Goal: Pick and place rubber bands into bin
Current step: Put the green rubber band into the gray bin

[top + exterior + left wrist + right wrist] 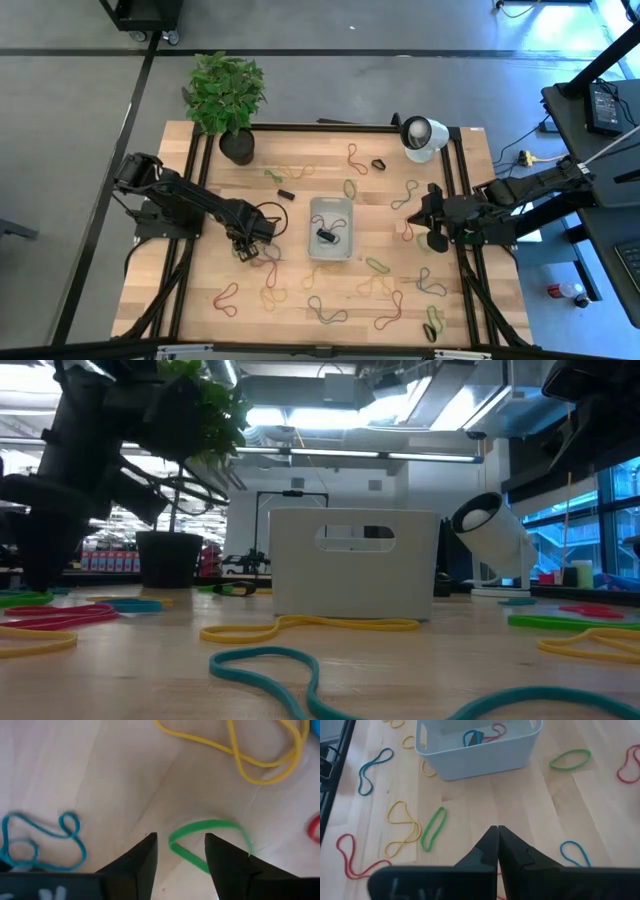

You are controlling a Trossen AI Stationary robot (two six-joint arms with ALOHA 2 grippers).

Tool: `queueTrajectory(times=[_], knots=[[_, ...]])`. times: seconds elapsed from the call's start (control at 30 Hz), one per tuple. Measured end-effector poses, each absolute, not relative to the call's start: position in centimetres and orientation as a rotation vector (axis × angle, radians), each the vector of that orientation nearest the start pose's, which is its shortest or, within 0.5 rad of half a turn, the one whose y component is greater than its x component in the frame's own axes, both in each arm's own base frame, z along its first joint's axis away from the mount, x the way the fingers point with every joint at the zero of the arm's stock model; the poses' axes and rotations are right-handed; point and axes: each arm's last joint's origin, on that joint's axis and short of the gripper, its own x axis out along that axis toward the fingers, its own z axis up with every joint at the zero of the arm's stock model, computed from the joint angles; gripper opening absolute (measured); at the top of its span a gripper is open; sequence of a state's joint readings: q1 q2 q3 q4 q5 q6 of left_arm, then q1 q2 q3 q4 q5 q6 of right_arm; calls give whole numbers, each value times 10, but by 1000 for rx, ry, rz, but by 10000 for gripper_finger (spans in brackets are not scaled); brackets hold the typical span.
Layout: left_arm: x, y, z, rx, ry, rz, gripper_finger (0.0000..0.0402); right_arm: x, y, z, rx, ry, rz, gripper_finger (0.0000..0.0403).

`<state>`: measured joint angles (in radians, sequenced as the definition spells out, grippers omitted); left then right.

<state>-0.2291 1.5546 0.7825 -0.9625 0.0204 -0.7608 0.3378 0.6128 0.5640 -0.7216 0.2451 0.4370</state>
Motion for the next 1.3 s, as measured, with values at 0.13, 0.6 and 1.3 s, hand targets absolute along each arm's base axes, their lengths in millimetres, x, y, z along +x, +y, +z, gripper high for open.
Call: queueTrajectory(times=[0.13, 0.6, 1.3], knots=[[208, -51, 136, -312, 1693, 357, 138, 116, 33, 237, 223, 738, -85, 10], [229, -58, 155, -334, 1609, 292, 3, 116, 33, 237, 248, 738, -95, 10], [345, -36, 318, -183, 1043, 403, 2, 118, 34, 239, 226, 711, -75, 10]])
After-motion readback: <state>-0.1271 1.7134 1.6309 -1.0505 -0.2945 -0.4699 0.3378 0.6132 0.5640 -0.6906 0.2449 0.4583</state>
